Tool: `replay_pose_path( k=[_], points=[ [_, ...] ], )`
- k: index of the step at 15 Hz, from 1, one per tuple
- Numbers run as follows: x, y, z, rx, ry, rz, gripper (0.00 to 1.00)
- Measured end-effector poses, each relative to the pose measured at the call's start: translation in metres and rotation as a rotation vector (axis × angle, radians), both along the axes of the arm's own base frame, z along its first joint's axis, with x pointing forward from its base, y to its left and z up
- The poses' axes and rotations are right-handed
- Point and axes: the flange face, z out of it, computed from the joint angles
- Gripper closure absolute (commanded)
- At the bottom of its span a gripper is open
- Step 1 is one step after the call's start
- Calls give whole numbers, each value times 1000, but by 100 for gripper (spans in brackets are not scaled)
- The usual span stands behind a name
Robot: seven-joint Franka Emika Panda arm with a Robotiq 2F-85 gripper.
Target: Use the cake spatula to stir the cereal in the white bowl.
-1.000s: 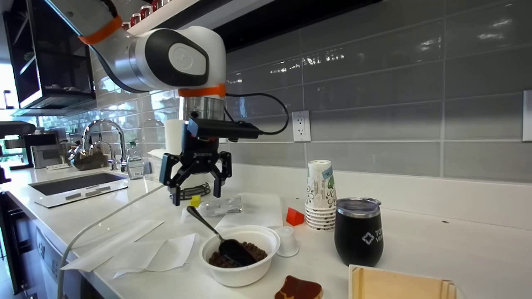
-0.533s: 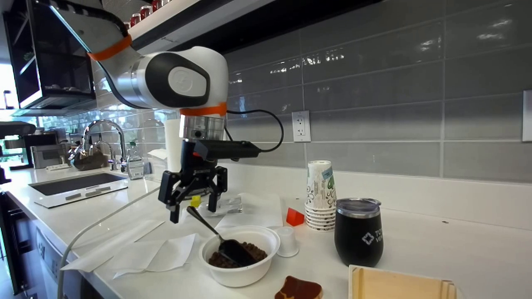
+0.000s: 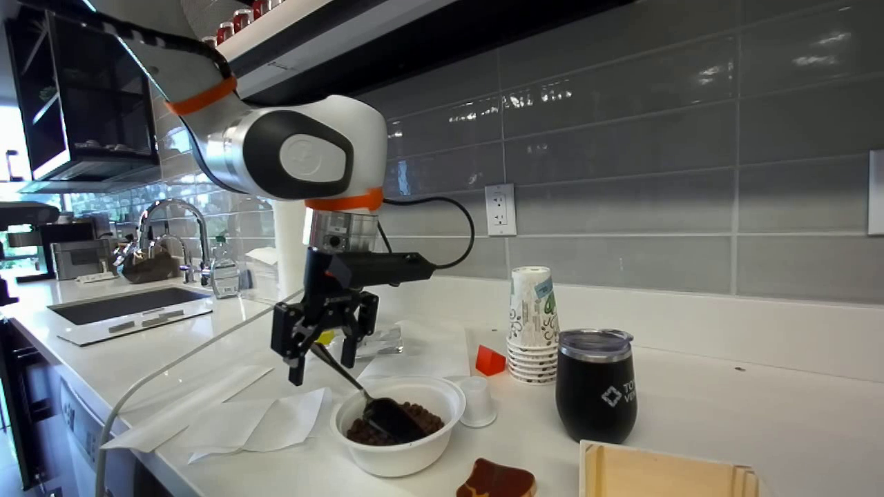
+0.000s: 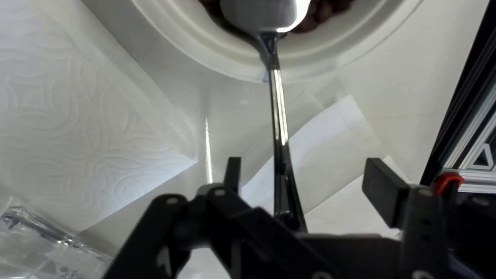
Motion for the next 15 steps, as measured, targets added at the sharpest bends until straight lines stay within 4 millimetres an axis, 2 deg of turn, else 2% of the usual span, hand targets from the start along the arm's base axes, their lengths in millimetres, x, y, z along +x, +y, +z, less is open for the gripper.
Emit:
replay_pose_path(
  k=[6, 7, 15],
  points=[
    [3, -1, -5, 9, -9, -7, 96],
    [3, -1, -4, 9, -14, -8, 99],
    [10, -7, 3, 11, -53, -19, 99]
  ],
)
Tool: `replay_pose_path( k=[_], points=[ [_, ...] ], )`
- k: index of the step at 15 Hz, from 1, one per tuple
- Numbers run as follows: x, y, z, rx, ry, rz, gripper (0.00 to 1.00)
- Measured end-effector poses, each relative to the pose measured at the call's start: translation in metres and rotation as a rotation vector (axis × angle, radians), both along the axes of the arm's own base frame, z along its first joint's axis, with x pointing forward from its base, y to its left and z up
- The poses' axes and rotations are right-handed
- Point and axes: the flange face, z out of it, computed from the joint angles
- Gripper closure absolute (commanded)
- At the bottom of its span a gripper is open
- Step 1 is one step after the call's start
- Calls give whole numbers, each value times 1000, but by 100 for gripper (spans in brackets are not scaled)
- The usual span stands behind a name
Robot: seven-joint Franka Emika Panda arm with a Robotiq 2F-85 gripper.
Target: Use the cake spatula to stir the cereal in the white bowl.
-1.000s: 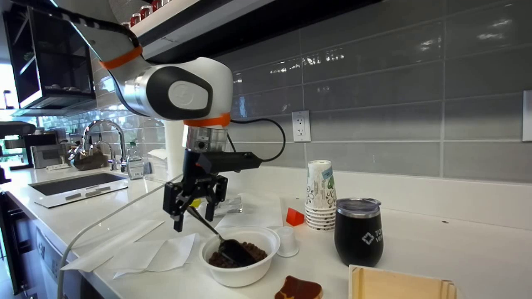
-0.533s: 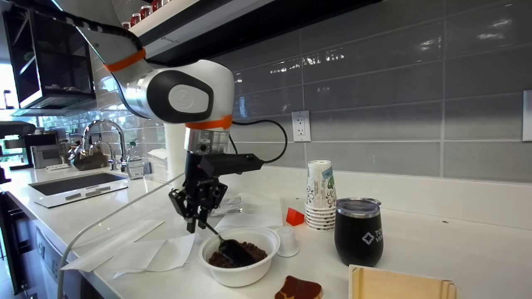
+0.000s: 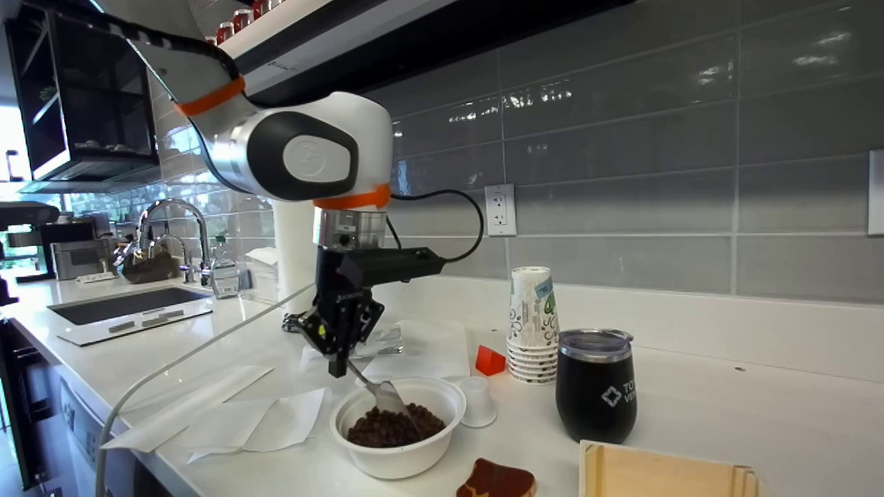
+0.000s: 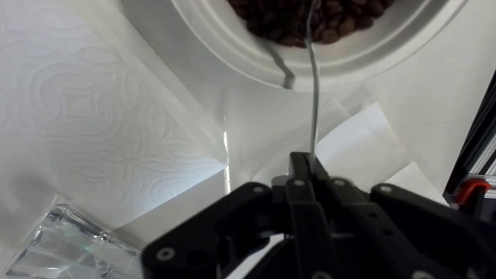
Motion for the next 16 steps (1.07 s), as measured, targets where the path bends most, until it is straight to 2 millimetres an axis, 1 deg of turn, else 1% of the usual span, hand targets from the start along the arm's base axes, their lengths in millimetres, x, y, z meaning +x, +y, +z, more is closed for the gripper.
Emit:
replay_pose_path(
  k=[5, 8, 12, 16],
  points=[
    [0, 0, 6, 8, -14, 4, 99],
    [-1, -4, 18, 41, -19, 1, 99],
    [-5, -20, 37, 119, 3, -3, 99],
    [-13, -40, 48, 219, 53, -1, 99]
  ],
)
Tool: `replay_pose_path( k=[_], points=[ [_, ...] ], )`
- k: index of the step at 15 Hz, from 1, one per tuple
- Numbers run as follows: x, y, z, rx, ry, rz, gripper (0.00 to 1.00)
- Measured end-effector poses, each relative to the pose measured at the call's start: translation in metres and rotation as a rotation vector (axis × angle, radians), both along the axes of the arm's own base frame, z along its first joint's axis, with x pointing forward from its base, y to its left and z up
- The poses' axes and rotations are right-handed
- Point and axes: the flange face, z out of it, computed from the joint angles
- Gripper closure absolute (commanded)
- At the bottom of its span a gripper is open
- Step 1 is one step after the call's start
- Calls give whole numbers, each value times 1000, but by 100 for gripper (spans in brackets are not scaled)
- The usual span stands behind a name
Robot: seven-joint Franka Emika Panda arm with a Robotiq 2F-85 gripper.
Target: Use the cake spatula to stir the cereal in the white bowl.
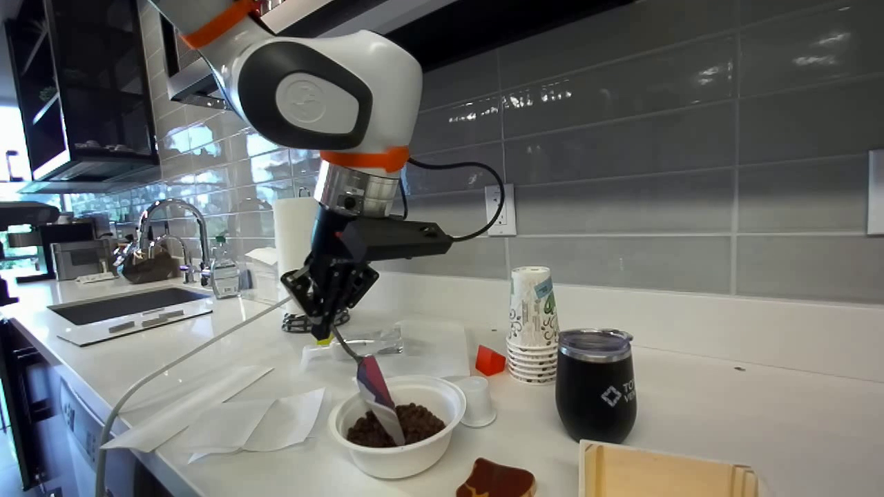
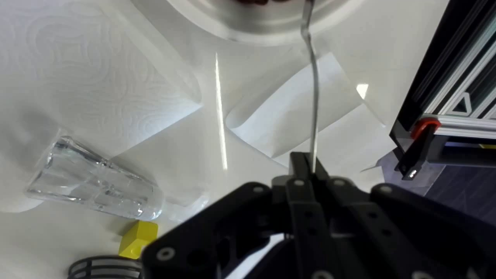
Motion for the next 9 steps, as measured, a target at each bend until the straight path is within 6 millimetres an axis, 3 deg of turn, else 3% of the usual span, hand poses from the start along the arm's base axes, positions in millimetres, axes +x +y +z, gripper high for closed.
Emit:
replay_pose_path(
  k=[4, 9],
  points=[
    [-1, -1, 1, 88, 26, 3, 99],
    [11, 14, -3, 136, 32, 23, 99]
  ],
)
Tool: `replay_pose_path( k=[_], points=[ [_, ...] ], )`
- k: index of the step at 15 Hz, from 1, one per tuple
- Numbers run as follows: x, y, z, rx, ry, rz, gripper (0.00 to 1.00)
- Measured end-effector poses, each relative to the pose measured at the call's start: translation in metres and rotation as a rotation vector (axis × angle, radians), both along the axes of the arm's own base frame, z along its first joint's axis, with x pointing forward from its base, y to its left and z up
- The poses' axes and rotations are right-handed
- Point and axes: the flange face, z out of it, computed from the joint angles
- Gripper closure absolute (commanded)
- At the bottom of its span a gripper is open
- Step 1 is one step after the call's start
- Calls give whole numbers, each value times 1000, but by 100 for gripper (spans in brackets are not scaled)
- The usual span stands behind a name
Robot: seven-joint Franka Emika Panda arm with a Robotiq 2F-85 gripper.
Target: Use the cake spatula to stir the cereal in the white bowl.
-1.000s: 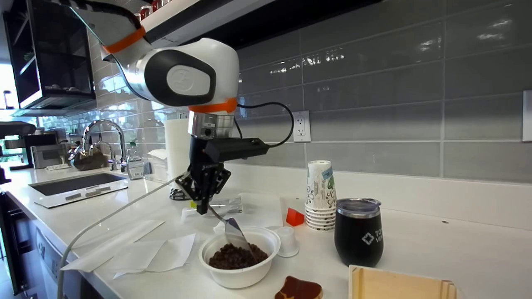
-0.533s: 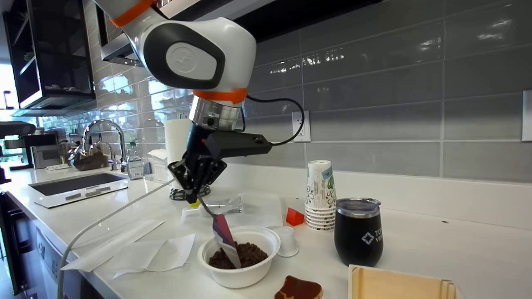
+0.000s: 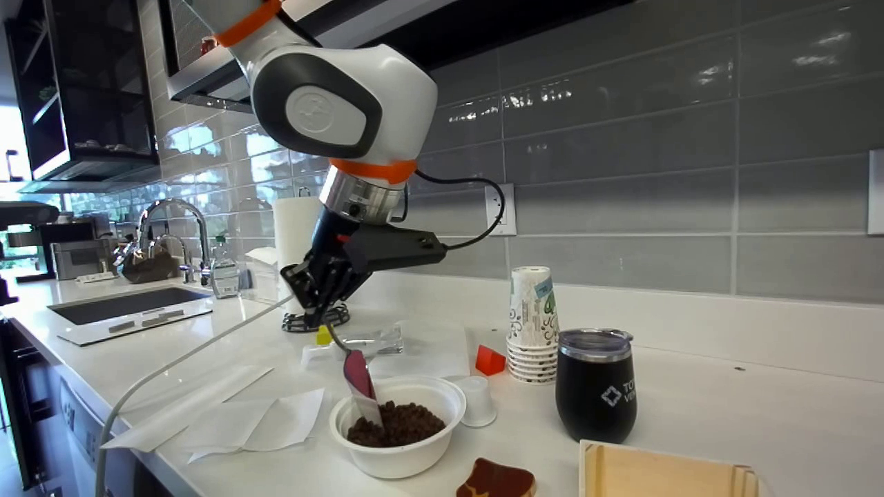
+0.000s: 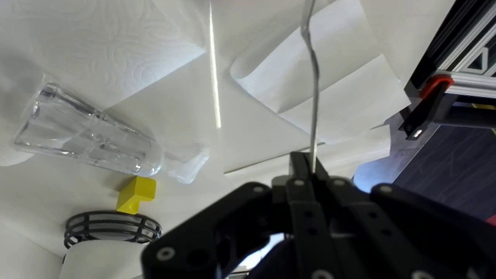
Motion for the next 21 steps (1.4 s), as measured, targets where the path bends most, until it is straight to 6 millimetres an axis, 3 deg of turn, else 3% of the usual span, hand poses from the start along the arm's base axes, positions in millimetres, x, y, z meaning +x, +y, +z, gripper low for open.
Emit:
replay_pose_path(
  k=[7, 15, 21],
  points=[
    [27, 17, -3, 22, -1, 12, 99],
    [43, -20, -11, 17, -7, -58, 99],
    [35, -16, -16, 38, 87, -48, 99]
  ],
)
